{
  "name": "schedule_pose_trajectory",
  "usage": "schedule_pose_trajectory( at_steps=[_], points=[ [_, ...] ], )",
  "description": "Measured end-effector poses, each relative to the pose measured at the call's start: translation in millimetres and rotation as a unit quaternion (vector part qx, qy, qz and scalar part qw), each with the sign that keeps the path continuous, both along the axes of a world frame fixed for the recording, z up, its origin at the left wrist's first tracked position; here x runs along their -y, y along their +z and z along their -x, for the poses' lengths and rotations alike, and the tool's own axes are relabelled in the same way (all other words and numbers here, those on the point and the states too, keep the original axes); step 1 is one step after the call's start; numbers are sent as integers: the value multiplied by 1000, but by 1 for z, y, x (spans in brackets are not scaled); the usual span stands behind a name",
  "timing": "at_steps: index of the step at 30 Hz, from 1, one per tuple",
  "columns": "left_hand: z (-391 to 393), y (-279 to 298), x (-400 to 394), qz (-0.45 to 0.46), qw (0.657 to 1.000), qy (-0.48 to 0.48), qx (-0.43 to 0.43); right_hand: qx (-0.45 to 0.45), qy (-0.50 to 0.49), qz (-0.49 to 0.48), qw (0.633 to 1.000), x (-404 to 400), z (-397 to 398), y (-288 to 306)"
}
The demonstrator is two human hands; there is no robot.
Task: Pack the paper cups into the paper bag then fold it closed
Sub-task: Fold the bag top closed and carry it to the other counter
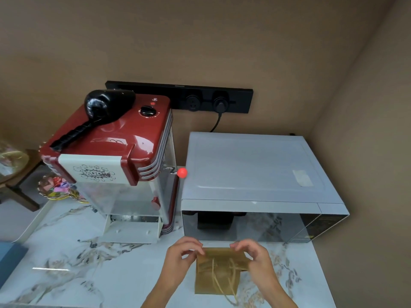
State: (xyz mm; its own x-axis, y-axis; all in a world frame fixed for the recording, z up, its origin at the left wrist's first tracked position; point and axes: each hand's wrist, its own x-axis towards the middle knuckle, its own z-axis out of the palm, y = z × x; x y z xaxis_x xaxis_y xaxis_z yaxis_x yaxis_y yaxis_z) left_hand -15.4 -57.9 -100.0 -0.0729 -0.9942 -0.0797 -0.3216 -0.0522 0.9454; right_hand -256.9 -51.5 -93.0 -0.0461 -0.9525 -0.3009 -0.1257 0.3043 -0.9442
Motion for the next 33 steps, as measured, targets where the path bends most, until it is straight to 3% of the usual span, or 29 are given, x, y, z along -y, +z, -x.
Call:
schedule_pose_trajectory(
  at_steps=[8,10,13,17,22,26,31,33],
  points=[
    [-5,2,4,-25,984,-131,116,-124,133,5,983,6,12,-4],
    [0,4,4,-32,976,-158,144,-189,170,12,967,5,7,1],
    [14,8,4,-58,966,-178,181,-326,223,8,919,11,-9,12],
    [30,10,9,-58,949,-182,252,-474,310,54,822,21,-36,14],
    [28,5,12,-2,889,-214,404,-562,350,88,745,21,-43,6],
    [29,-3,9,-2,880,-198,433,-553,311,103,766,17,-32,2],
    [23,-6,8,-4,935,-162,315,-546,258,100,791,12,-3,-3],
    [24,-4,8,-12,951,-151,270,-519,234,84,818,9,1,-9]
  ],
)
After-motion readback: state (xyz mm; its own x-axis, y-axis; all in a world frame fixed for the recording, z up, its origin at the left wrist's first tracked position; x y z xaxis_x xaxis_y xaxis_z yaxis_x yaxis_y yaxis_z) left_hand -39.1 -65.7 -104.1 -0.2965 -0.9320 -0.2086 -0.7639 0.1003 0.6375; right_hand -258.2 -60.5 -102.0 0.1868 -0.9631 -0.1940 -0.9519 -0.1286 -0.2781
